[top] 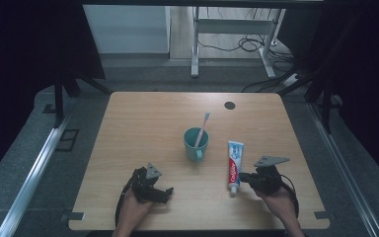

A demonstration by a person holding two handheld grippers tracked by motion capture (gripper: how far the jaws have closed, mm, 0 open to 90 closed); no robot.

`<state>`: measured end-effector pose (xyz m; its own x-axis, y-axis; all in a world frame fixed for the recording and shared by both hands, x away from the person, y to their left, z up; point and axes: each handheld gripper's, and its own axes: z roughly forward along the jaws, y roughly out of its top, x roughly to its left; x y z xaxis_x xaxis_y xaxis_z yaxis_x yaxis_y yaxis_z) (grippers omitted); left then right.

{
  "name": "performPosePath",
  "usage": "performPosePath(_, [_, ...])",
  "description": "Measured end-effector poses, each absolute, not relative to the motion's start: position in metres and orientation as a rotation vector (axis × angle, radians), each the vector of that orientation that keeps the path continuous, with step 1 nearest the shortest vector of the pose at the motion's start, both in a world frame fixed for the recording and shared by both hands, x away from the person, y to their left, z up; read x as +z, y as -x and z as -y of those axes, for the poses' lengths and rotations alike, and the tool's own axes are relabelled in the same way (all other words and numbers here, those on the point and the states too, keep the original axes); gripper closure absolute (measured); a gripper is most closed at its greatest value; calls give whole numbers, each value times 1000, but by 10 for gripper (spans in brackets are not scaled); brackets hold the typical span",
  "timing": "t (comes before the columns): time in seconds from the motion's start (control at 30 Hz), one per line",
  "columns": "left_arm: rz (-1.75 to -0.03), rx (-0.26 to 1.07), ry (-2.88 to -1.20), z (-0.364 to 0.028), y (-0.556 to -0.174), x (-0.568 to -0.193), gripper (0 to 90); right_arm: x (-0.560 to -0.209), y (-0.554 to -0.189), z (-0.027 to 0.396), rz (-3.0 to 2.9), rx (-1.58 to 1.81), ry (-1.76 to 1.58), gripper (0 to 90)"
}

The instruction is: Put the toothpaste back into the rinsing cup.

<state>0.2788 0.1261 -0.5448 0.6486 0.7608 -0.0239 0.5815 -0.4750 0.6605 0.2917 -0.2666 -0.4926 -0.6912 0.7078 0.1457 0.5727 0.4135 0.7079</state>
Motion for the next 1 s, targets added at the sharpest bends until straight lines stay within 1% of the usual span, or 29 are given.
performPosePath(0.27, [-1038, 361, -2222, -126, -279, -545, 0, -491, -297, 245, -2539, 1161, -1099, 888])
performPosePath(0.63, [-1038, 361, -2222, -126, -279, -545, 0, -506, -303, 221, -2608, 1091, -1075, 886])
performPosePath(1.0, [-1036, 362, -2224, -126, -279, -545, 0, -509, -303, 229, -2600, 1069, -1109, 885])
